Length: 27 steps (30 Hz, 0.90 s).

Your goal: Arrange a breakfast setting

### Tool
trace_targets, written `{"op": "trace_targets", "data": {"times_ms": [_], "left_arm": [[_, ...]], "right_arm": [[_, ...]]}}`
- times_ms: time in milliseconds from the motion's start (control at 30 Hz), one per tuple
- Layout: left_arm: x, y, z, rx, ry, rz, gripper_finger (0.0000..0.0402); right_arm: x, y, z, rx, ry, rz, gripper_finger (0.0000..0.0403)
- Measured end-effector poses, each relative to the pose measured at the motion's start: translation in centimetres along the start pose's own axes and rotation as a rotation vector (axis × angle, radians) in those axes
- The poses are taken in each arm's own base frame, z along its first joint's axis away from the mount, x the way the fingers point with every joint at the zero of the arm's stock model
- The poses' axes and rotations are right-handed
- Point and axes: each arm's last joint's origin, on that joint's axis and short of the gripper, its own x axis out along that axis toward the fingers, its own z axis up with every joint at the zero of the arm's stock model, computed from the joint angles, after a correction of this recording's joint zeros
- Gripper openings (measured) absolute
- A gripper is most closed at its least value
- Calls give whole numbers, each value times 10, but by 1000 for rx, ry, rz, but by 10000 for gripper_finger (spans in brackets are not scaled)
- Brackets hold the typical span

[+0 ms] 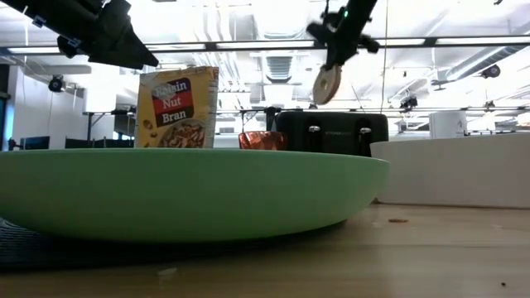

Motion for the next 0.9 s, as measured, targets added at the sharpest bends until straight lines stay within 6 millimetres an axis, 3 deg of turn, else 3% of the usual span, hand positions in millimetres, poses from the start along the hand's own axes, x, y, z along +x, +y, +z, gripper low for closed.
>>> {"op": "trace_targets", "data": {"times_ms": [200,367,567,733,900], "left_arm": [[0,0,0,0,0,0,259],[0,0,0,-2,0,0,259],[2,-4,-2,12,4,3,259],[2,-6,-2,5,3,2,259],[2,-6,-1,-4,-9,9,259]], "right_arm": [[-43,19,-16,-47,-27,264,24],[-63,54,-55,-147,-31,510,24],[-54,102,-122,-208,8,802,24],[-44,138,-175,-358,20,1061,24],[-27,166,-204,-381,38,1111,24]]}}
